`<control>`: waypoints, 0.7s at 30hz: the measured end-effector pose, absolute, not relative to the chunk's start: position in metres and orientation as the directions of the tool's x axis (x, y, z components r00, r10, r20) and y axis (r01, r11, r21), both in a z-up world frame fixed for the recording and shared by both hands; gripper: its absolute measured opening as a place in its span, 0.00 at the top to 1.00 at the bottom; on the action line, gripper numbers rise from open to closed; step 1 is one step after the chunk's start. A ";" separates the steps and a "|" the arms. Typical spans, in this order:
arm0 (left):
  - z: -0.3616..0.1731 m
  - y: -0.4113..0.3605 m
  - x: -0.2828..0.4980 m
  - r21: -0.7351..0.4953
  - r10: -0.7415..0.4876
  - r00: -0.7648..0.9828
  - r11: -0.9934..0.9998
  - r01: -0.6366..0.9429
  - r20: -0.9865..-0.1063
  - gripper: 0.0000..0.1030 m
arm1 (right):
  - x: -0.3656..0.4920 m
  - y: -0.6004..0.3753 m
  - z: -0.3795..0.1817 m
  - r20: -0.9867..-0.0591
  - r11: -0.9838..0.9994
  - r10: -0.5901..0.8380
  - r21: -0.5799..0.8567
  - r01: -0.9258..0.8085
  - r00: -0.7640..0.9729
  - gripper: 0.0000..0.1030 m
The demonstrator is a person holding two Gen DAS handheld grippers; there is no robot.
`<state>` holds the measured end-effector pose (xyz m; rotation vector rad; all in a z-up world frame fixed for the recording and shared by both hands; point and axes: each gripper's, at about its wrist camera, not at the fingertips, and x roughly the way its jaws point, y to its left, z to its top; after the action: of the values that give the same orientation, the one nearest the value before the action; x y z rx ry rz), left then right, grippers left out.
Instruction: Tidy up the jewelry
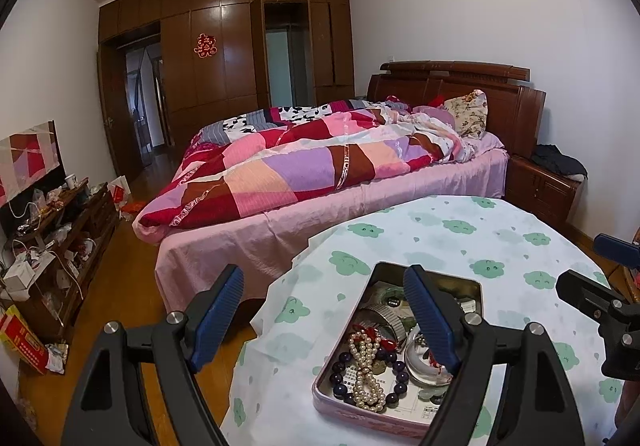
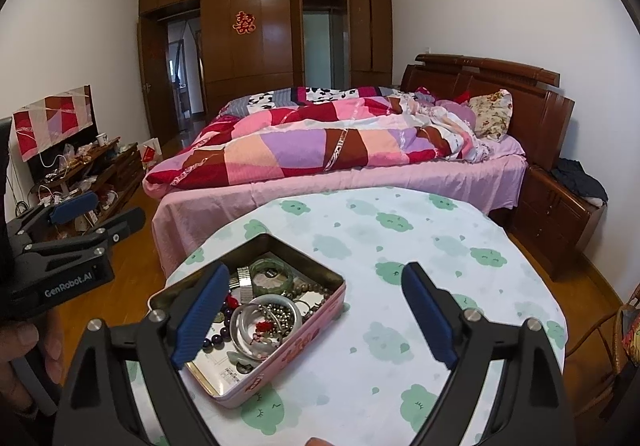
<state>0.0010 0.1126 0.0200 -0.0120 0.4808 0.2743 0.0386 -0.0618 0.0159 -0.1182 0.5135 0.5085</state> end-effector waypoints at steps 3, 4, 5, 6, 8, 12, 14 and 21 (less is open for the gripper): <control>0.019 0.112 0.002 0.056 0.260 0.848 0.963 -0.265 -0.462 0.20 | 0.038 -0.062 0.016 -0.498 0.870 0.435 0.018 -0.492 0.750 0.12; 0.018 0.111 0.003 0.057 0.260 0.847 0.963 -0.265 -0.464 0.20 | 0.038 -0.062 0.016 -0.500 0.870 0.434 0.017 -0.492 0.750 0.12; 0.018 0.111 0.003 0.057 0.261 0.846 0.962 -0.265 -0.465 0.20 | 0.038 -0.062 0.016 -0.500 0.870 0.435 0.017 -0.493 0.749 0.12; 0.018 0.111 0.003 0.057 0.261 0.846 0.962 -0.265 -0.465 0.20 | 0.038 -0.062 0.016 -0.498 0.870 0.435 0.018 -0.493 0.750 0.12; 0.018 0.110 0.003 0.059 0.261 0.845 0.963 -0.264 -0.467 0.20 | 0.039 -0.062 0.016 -0.499 0.869 0.435 0.016 -0.494 0.749 0.11; 0.017 0.110 0.004 0.059 0.260 0.845 0.963 -0.264 -0.468 0.20 | 0.035 -0.061 0.013 -0.502 0.868 0.436 0.016 -0.496 0.747 0.11; 0.016 0.110 0.004 0.059 0.260 0.844 0.963 -0.263 -0.469 0.20 | 0.033 -0.059 0.012 -0.504 0.867 0.436 0.014 -0.498 0.745 0.11; 0.014 0.110 0.004 0.063 0.260 0.843 0.963 -0.263 -0.470 0.20 | 0.031 -0.058 0.009 -0.505 0.867 0.437 0.014 -0.499 0.744 0.09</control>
<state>0.0042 0.1101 0.0142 -0.0043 0.4960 0.2761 0.0311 -0.0578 0.0093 -0.1250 0.5214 0.5135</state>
